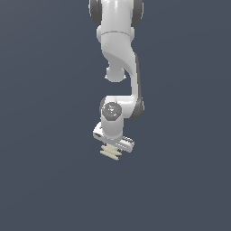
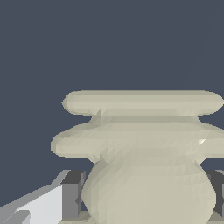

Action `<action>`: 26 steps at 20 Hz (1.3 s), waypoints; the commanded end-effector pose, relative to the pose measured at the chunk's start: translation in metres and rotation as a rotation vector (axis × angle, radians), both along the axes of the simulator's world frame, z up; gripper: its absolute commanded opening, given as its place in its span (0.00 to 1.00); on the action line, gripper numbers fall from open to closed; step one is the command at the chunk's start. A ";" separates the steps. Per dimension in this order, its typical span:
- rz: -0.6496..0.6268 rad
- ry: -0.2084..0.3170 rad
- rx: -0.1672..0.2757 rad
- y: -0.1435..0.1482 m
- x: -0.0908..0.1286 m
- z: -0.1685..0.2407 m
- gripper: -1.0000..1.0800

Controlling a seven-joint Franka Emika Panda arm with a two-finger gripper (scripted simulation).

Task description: Pick up the object and move it to a goal position.

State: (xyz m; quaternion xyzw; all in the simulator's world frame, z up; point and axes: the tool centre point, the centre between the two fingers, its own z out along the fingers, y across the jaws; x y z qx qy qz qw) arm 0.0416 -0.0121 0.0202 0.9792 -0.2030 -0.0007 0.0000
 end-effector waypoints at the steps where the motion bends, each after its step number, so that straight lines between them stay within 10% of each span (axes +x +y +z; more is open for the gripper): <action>1: -0.001 -0.001 0.000 -0.005 0.002 0.008 0.00; 26: -0.001 -0.001 0.000 -0.122 0.048 0.225 0.00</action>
